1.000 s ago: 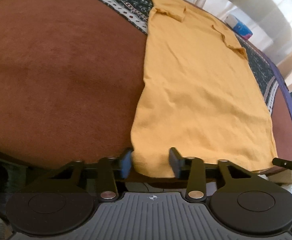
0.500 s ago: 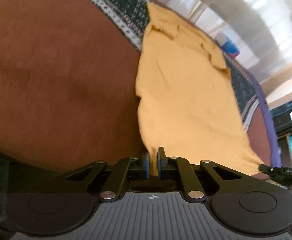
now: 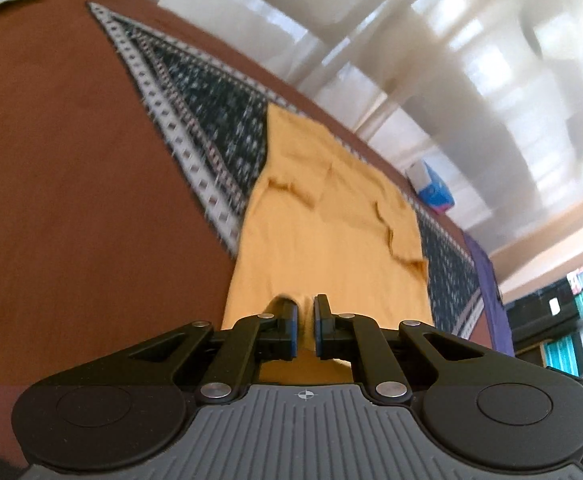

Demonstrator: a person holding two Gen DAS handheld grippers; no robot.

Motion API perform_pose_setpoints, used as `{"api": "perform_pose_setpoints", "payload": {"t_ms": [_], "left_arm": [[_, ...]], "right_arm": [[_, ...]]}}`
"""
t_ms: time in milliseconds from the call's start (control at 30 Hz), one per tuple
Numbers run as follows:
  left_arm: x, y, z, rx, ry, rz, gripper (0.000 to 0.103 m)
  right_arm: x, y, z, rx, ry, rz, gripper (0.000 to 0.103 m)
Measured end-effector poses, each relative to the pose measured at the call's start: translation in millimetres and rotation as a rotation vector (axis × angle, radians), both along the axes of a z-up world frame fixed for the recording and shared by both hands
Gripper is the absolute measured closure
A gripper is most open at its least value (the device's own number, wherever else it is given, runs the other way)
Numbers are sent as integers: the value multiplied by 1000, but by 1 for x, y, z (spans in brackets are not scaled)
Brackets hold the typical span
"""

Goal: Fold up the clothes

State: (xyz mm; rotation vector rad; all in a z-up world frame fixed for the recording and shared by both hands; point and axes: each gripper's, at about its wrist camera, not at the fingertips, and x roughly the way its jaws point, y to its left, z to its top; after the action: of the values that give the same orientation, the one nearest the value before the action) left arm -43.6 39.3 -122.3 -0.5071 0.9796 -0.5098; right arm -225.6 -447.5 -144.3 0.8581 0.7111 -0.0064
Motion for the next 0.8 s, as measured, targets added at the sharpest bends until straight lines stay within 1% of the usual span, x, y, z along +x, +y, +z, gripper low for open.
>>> {"api": "perform_pose_setpoints", "payload": {"t_ms": [100,300,433,567,633,700,800], "left_arm": [[25,-10,-8,2,5,14,99],[66,-27,-29,16,45,24,99],[80,-32,-42,27,82,30,99],[89,-35,-54,54,111,30,97],[93,-37,-61,72,130,29,94],[96,-39,-69,90,150,27,89],[98,-42,-77,108,162,18,75]], "right_arm": [[28,-5,-1,-21,12,6,97],[77,-18,-23,-15,79,-12,97],[95,-20,-33,-19,112,-9,97],[103,-24,-42,-13,150,-18,97],[105,-26,-48,-10,175,-23,97],[108,-27,-56,-10,204,-27,97],[110,-28,-66,-6,237,-33,97]]}}
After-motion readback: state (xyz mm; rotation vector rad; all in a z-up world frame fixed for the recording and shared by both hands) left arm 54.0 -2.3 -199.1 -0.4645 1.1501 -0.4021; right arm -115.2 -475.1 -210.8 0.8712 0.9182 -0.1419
